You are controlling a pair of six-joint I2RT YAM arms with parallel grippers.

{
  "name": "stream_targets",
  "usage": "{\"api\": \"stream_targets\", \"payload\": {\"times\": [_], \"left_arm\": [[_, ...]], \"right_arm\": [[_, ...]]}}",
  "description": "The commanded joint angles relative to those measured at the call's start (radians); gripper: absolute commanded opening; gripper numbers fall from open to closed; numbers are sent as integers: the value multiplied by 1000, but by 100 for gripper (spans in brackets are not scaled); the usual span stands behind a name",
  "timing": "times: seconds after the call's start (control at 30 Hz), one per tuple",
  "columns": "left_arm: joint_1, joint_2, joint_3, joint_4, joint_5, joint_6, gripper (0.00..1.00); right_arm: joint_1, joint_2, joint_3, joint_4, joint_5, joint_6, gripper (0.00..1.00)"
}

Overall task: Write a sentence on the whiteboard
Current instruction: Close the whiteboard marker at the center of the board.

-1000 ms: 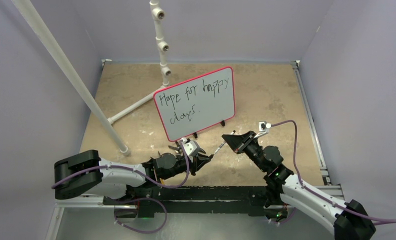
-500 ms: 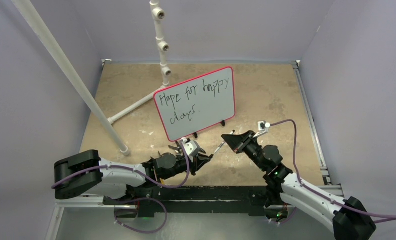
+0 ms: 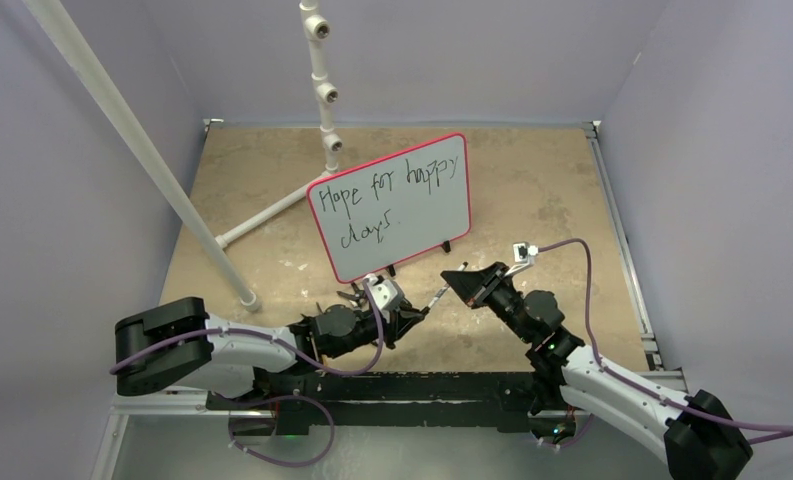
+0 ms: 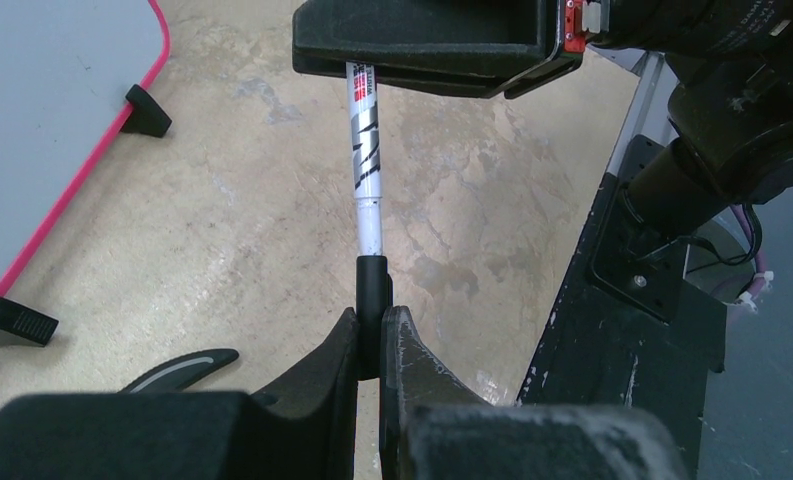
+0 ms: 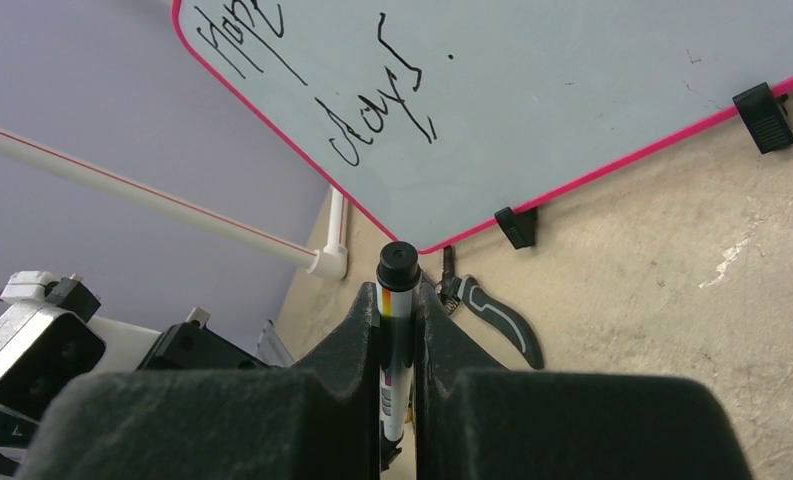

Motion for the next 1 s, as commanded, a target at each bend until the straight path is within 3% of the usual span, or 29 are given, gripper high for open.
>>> {"api": "stream_targets", "payload": {"times": [0.0, 0.63, 0.83, 0.97], "left_arm": [[-6, 6, 48, 72, -36, 12, 0], [-6, 70, 175, 141, -124, 25, 0], [-5, 31, 201, 19, -59, -7, 0], [-5, -36, 203, -110, -45, -18, 11]], "right_arm": [[-3, -9, -15, 50, -19, 19, 0], [-3, 77, -34, 122, -73, 28, 0], [-3, 92, -30, 103, -68, 24, 0], [-3, 94, -30, 92, -63, 26, 0]]}}
